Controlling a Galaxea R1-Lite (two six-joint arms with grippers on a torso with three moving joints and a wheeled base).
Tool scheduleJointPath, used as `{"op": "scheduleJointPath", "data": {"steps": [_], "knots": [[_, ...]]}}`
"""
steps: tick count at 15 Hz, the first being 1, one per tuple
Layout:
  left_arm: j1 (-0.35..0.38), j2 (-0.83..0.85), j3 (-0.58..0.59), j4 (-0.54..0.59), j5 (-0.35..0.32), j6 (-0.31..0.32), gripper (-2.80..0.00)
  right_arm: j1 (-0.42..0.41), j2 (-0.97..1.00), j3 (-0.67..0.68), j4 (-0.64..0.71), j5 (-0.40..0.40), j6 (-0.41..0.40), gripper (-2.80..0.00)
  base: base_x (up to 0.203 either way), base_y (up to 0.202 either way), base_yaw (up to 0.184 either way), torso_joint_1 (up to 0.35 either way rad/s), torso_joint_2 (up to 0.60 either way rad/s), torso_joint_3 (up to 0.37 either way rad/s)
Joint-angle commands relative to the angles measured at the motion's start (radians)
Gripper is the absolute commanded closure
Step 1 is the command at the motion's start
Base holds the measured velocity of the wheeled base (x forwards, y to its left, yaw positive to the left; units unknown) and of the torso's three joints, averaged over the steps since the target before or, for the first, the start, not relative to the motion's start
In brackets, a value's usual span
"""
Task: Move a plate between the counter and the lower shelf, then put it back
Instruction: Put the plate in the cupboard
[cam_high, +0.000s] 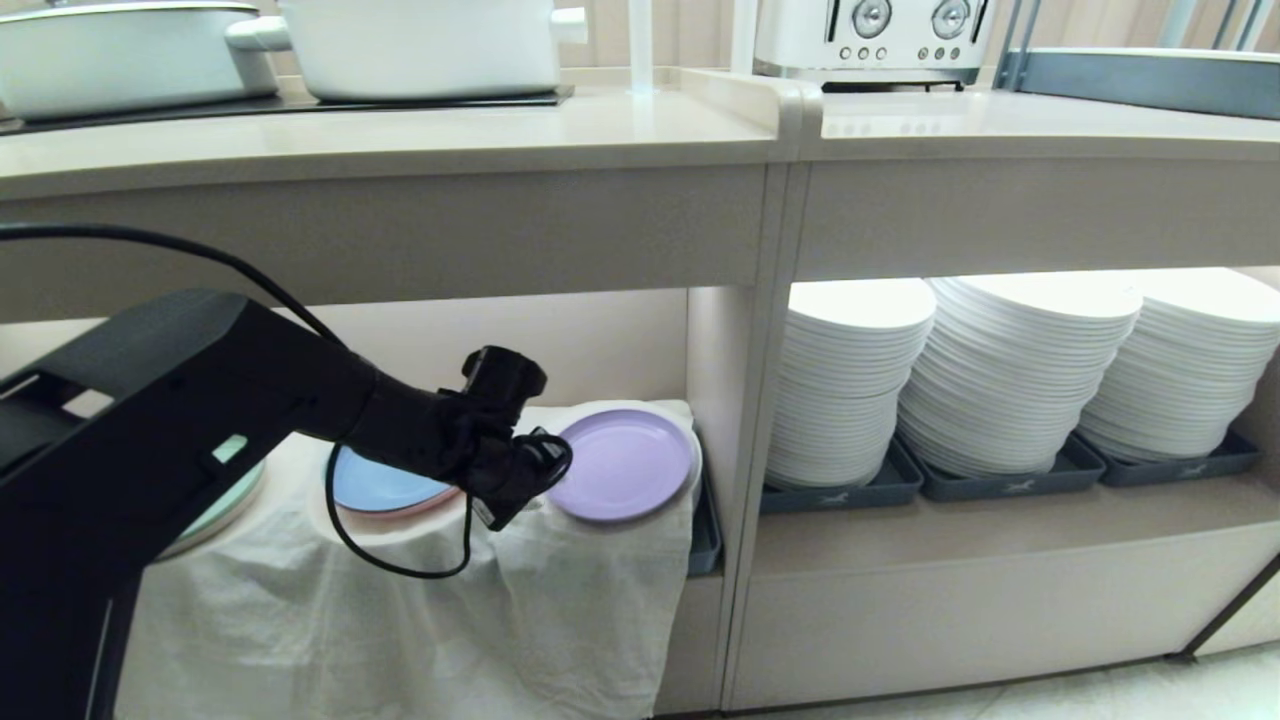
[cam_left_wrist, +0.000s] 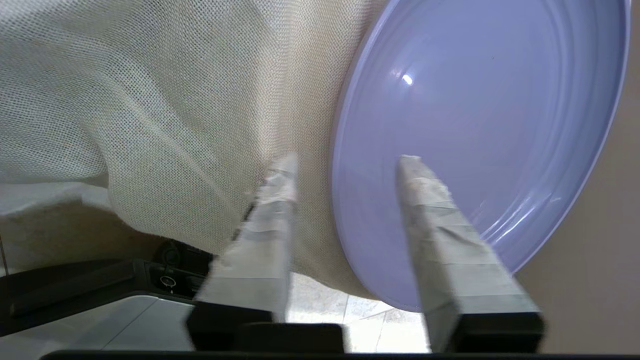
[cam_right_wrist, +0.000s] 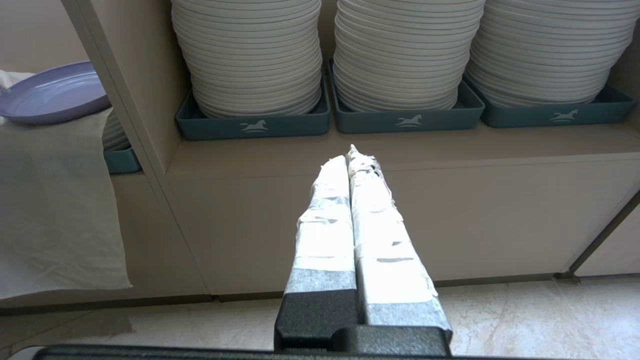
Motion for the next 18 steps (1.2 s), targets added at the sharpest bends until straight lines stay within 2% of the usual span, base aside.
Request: {"op": "scheduleJointPath", "data": {"steps": [1, 13, 18], "knots": [[0.001, -0.002, -0.001, 0.000, 0.000, -0.007, -2.80, -0.001, 0.000, 0.000, 0.000, 0.000, 0.000, 0.00, 0.000, 0.000, 0.000, 0.000, 0.00, 0.000], [-0.002, -0.029, 0.006, 0.009, 0.013, -0.009, -2.80, 0.000, 0.000, 0.000, 0.000, 0.000, 0.000, 0.00, 0.000, 0.000, 0.000, 0.000, 0.00, 0.000], [-0.002, -0.061, 0.047, 0.017, 0.028, -0.010, -2.80, -0.001, 0.000, 0.000, 0.000, 0.001, 0.000, 0.00, 0.000, 0.000, 0.000, 0.000, 0.00, 0.000]]}}
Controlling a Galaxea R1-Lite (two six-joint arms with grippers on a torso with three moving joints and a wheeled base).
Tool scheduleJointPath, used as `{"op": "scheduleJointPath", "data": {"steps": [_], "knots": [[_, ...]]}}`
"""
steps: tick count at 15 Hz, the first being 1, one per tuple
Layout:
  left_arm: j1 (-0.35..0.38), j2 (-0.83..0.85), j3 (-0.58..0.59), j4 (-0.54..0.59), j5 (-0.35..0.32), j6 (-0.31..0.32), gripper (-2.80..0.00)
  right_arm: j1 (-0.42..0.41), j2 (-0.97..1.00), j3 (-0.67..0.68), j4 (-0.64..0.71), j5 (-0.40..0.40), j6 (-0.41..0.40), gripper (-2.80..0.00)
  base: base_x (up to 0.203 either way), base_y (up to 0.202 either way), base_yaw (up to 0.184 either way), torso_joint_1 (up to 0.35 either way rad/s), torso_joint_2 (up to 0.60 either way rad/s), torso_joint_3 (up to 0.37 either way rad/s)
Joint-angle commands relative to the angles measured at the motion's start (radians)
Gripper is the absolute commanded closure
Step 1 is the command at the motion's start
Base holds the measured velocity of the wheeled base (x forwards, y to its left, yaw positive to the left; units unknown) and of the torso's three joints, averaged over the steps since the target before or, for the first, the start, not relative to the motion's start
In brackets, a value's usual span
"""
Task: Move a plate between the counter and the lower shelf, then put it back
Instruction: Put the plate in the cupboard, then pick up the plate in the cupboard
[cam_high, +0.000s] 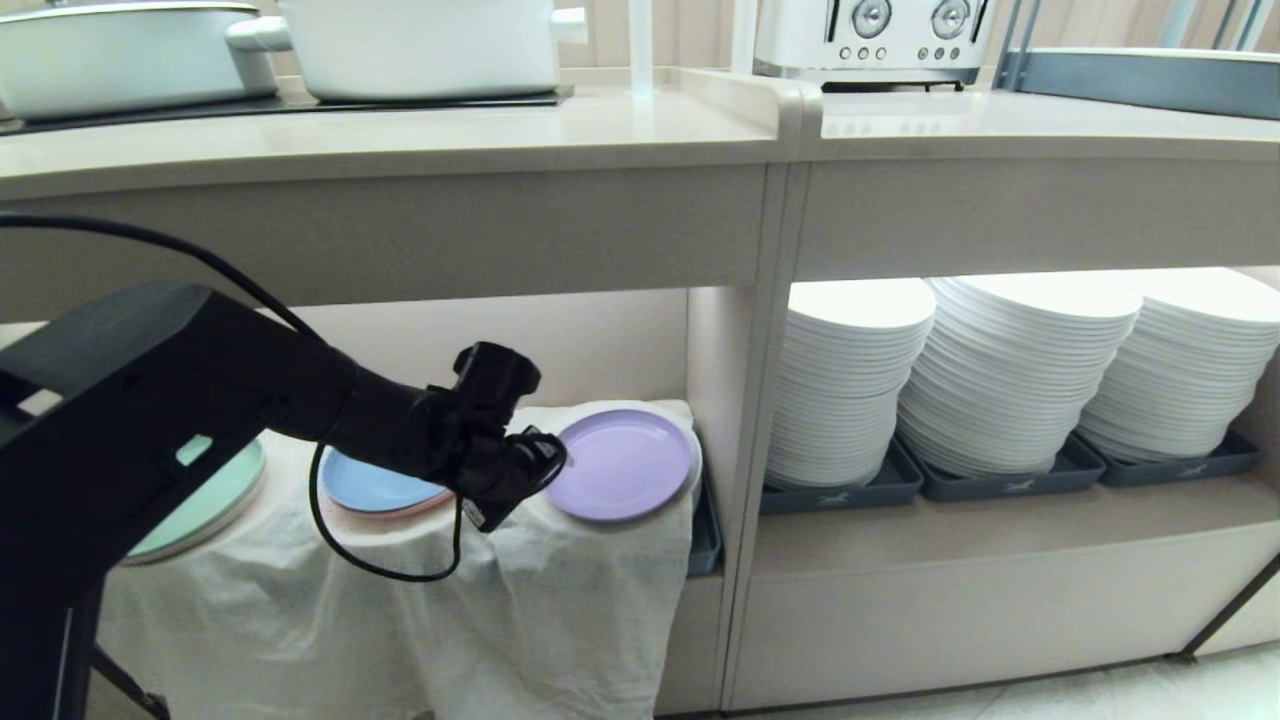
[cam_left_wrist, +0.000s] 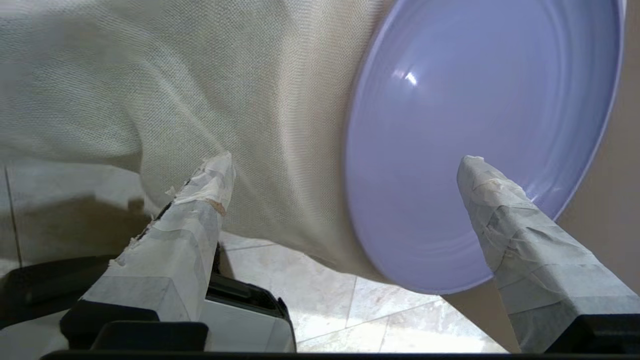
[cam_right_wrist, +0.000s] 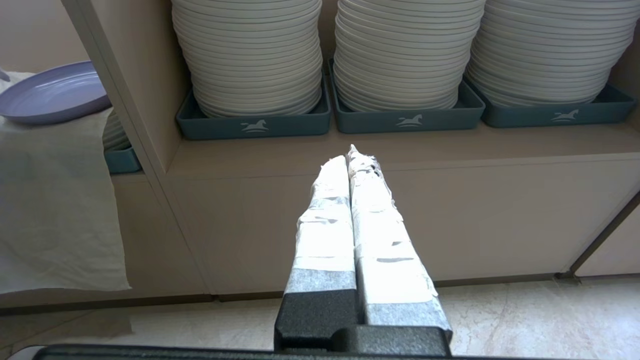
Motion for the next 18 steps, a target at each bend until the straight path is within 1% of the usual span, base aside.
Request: {"op": "scheduleJointPath", "data": {"steps": [1, 10, 15, 18], "knots": [[0.000, -0.018, 0.022, 0.000, 0.004, -0.006, -2.80, 0.000, 0.000, 0.000, 0.000, -0.001, 0.000, 0.00, 0.000, 0.000, 0.000, 0.000, 0.00, 0.000], [-0.003, -0.120, 0.141, -0.002, 0.014, -0.004, -2.80, 0.000, 0.000, 0.000, 0.000, -0.001, 0.000, 0.00, 0.000, 0.000, 0.000, 0.000, 0.00, 0.000], [-0.019, -0.187, 0.237, -0.003, 0.016, -0.005, -2.80, 0.000, 0.000, 0.000, 0.000, -0.001, 0.000, 0.00, 0.000, 0.000, 0.000, 0.000, 0.00, 0.000], [-0.024, -0.221, 0.285, -0.008, 0.040, -0.006, -2.80, -0.001, 0.000, 0.000, 0.000, -0.001, 0.000, 0.00, 0.000, 0.000, 0.000, 0.000, 0.00, 0.000]]}}
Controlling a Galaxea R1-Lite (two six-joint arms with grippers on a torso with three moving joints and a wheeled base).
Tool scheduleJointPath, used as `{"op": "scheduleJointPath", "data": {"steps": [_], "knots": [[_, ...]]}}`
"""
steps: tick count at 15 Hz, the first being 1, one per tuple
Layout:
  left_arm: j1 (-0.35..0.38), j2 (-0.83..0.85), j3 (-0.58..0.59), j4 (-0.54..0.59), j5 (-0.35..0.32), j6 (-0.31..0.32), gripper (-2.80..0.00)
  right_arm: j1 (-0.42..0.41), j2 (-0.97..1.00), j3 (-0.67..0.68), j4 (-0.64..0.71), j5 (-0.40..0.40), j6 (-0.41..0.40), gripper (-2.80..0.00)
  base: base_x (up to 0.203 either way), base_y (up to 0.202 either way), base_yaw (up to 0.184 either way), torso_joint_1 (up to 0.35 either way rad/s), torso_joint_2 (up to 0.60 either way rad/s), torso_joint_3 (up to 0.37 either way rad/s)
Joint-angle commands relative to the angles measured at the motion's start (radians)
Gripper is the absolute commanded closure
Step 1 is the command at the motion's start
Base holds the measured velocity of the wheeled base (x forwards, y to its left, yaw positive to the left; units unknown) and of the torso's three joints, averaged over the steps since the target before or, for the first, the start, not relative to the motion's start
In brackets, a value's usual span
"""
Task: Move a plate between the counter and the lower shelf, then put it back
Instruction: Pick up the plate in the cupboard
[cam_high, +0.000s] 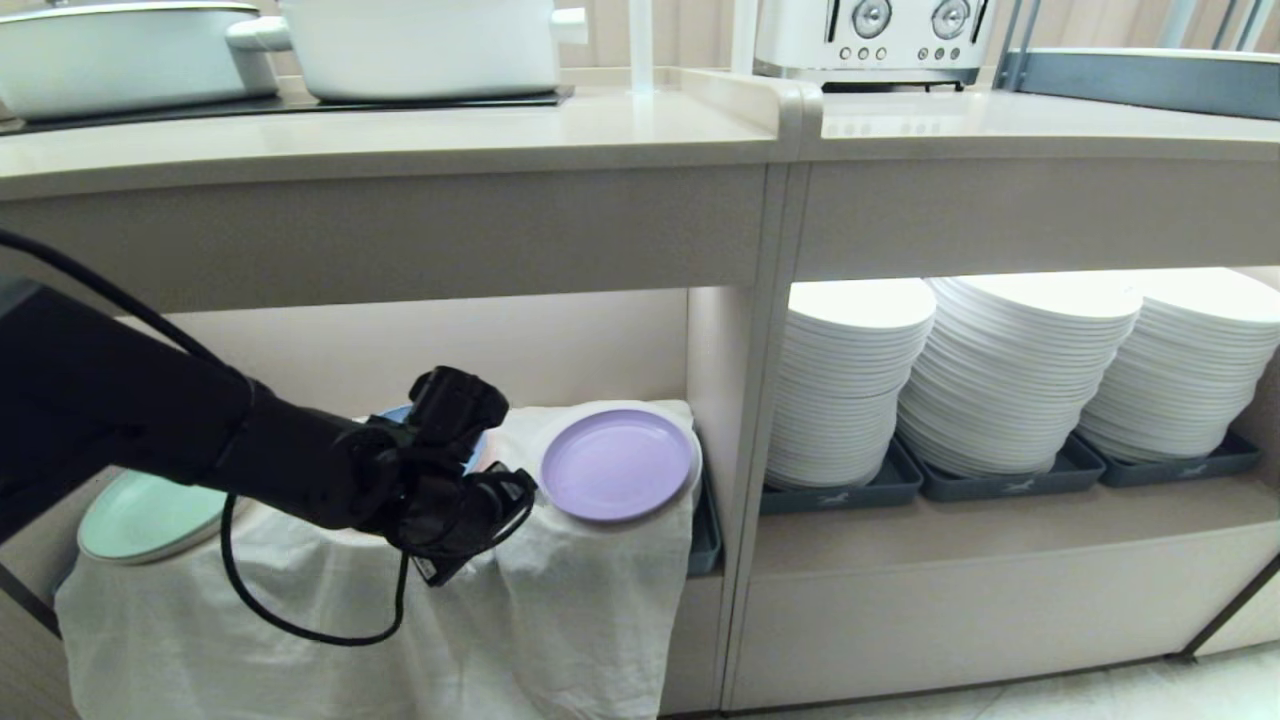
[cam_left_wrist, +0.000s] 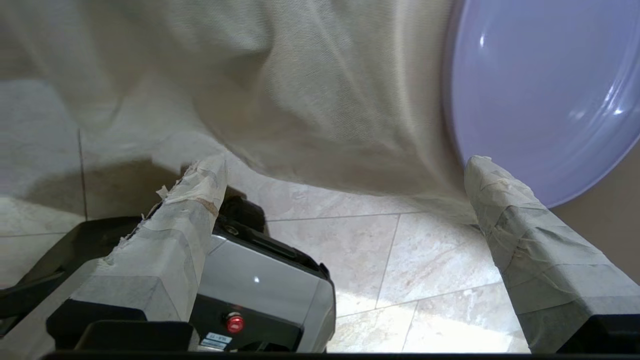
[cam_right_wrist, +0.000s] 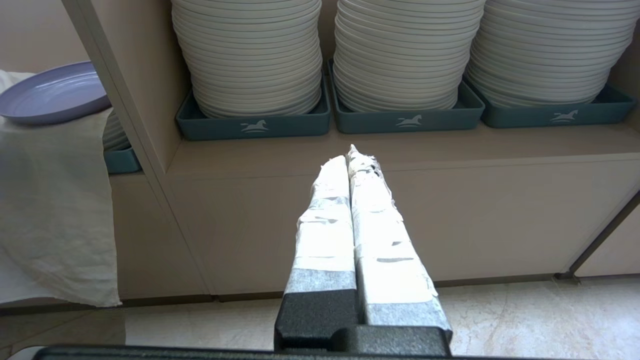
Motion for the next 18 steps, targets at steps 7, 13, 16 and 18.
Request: {"op": "scheduleJointPath", "data": {"steps": [7, 13, 16, 18], "knots": [[-0.046, -0.091, 0.144, -0.002, 0.047, -0.020, 0.00, -0.001, 0.000, 0.000, 0.000, -0.001, 0.000, 0.00, 0.000, 0.000, 0.000, 0.000, 0.00, 0.000], [-0.082, -0.202, 0.250, -0.002, 0.069, -0.020, 0.00, 0.000, 0.000, 0.000, 0.000, -0.001, 0.000, 0.00, 0.000, 0.000, 0.000, 0.000, 0.00, 0.000], [-0.083, -0.272, 0.308, -0.002, 0.081, -0.019, 0.00, 0.000, 0.000, 0.000, 0.000, 0.000, 0.000, 0.00, 0.000, 0.000, 0.000, 0.000, 0.00, 0.000], [-0.084, -0.331, 0.348, -0.001, 0.087, -0.018, 0.00, 0.000, 0.000, 0.000, 0.000, 0.000, 0.000, 0.00, 0.000, 0.000, 0.000, 0.000, 0.00, 0.000]]}}
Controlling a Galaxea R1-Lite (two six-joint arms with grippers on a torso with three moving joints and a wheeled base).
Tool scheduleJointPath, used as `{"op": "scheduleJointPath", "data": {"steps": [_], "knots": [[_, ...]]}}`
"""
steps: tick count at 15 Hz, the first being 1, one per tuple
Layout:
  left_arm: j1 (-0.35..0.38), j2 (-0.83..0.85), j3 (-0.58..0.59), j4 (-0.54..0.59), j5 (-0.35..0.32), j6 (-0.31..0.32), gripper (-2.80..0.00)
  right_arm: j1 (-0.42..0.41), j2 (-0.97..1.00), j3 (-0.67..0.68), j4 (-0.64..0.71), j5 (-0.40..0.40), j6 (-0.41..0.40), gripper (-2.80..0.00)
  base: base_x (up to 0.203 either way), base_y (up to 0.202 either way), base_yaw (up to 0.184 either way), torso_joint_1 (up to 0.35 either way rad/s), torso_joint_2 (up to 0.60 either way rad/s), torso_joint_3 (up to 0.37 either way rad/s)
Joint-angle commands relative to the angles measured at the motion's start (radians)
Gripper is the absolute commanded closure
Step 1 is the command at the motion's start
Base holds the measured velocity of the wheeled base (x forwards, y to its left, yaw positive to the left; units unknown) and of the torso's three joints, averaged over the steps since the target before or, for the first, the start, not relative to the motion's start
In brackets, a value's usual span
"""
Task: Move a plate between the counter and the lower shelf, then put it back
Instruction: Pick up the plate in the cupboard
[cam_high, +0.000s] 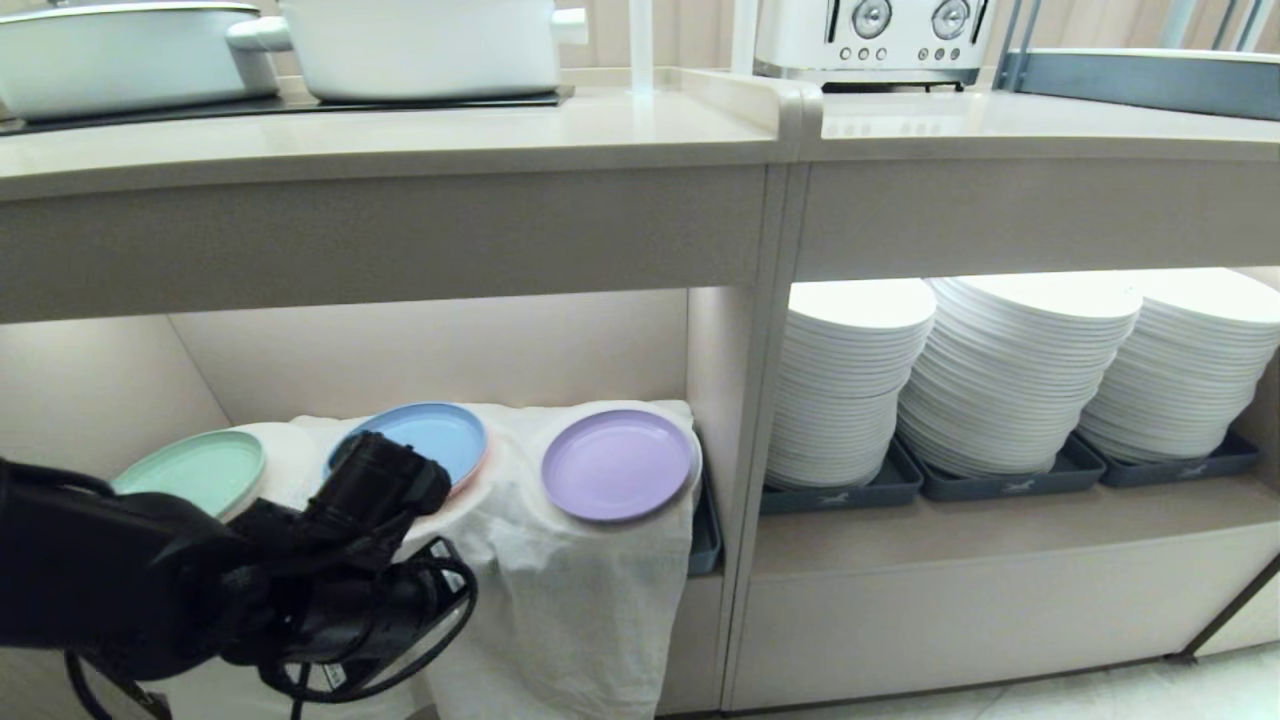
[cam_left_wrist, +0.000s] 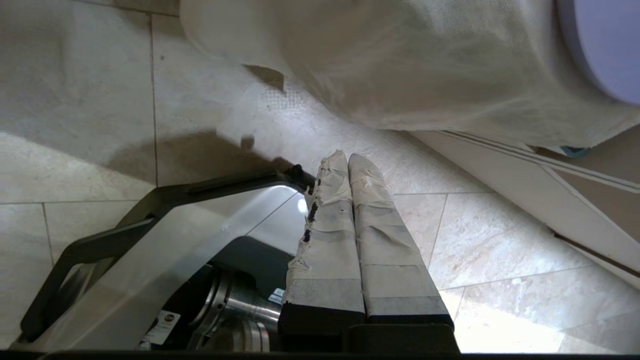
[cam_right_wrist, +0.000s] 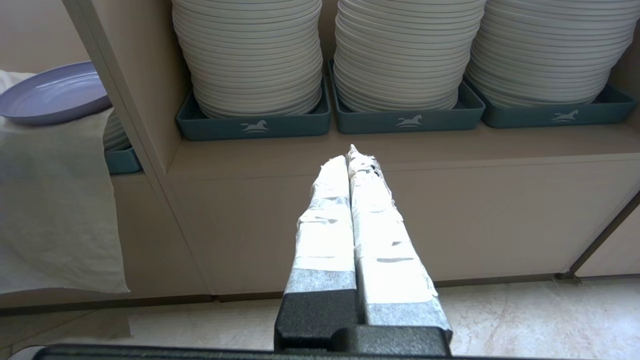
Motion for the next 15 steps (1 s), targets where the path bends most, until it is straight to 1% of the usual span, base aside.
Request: {"op": "scheduleJointPath", "data": {"steps": [1, 5, 8, 12, 15], "knots": [[-0.001, -0.079, 0.042, 0.001, 0.005, -0.005, 0.00, 0.000, 0.000, 0.000, 0.000, 0.000, 0.000, 0.00, 0.000, 0.000, 0.000, 0.000, 0.00, 0.000], [0.002, -0.211, 0.153, 0.002, 0.029, 0.008, 0.00, 0.000, 0.000, 0.000, 0.000, -0.001, 0.000, 0.00, 0.000, 0.000, 0.000, 0.000, 0.00, 0.000], [0.004, -0.273, 0.201, 0.003, 0.040, 0.011, 0.00, 0.000, 0.000, 0.000, 0.000, -0.001, 0.000, 0.00, 0.000, 0.000, 0.000, 0.000, 0.00, 0.000], [0.004, -0.334, 0.231, 0.003, 0.087, 0.074, 0.00, 0.000, 0.000, 0.000, 0.000, -0.002, 0.000, 0.00, 0.000, 0.000, 0.000, 0.000, 0.00, 0.000], [0.004, -0.403, 0.243, 0.003, 0.095, 0.120, 0.00, 0.000, 0.000, 0.000, 0.000, -0.001, 0.000, 0.00, 0.000, 0.000, 0.000, 0.000, 0.00, 0.000]]}}
